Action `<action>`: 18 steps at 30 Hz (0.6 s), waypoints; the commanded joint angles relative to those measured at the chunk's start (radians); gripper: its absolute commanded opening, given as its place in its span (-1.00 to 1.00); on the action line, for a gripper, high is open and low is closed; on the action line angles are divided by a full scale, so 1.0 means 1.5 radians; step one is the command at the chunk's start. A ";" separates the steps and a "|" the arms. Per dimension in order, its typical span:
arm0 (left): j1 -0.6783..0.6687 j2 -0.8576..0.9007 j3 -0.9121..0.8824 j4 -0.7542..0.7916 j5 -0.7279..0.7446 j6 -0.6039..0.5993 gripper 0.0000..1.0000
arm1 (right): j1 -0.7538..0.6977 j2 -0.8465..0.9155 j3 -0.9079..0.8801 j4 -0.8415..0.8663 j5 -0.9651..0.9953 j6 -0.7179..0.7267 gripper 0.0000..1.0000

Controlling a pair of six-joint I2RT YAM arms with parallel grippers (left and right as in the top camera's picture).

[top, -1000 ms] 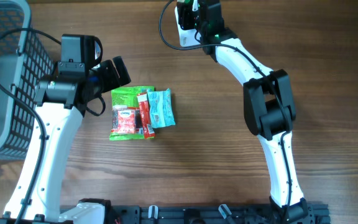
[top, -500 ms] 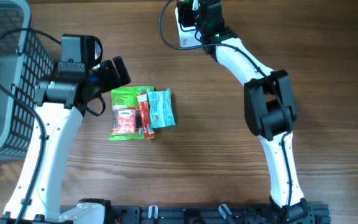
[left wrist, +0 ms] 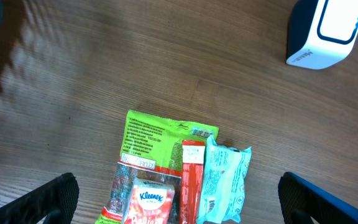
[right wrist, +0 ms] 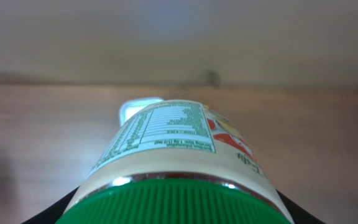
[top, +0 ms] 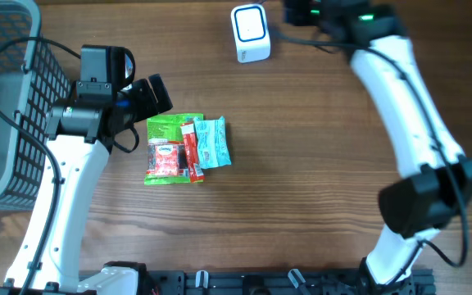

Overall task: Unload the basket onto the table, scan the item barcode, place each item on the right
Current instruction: 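Move the jar right and set it down, open the right gripper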

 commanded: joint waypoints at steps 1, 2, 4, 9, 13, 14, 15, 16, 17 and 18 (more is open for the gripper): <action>0.004 -0.003 0.005 0.001 -0.008 0.008 1.00 | -0.062 0.009 0.003 -0.122 0.002 0.003 -0.35; 0.004 -0.003 0.005 0.001 -0.008 0.008 1.00 | -0.078 0.013 0.003 -0.163 0.002 0.003 -0.35; 0.004 -0.003 0.005 0.001 -0.008 0.008 1.00 | -0.113 0.024 0.002 -0.244 0.003 0.003 -0.30; 0.004 -0.003 0.005 0.001 -0.008 0.008 1.00 | -0.184 0.046 -0.034 -0.312 0.003 0.003 -0.30; 0.004 -0.003 0.005 0.001 -0.009 0.008 1.00 | -0.237 0.047 -0.117 -0.291 0.006 0.004 -0.29; 0.004 -0.003 0.005 0.001 -0.008 0.008 1.00 | -0.246 0.047 -0.135 -0.283 0.007 0.004 -0.29; 0.004 -0.003 0.005 0.001 -0.009 0.008 1.00 | -0.261 0.047 -0.166 -0.266 0.007 0.004 -0.29; 0.004 -0.003 0.005 0.001 -0.009 0.008 1.00 | -0.270 0.047 -0.185 -0.255 0.007 0.005 -0.29; 0.004 -0.003 0.005 0.001 -0.009 0.008 1.00 | -0.284 0.047 -0.217 -0.235 0.007 0.005 -0.28; 0.004 -0.003 0.005 0.001 -0.009 0.008 1.00 | -0.293 0.047 -0.244 -0.217 0.007 0.005 -0.28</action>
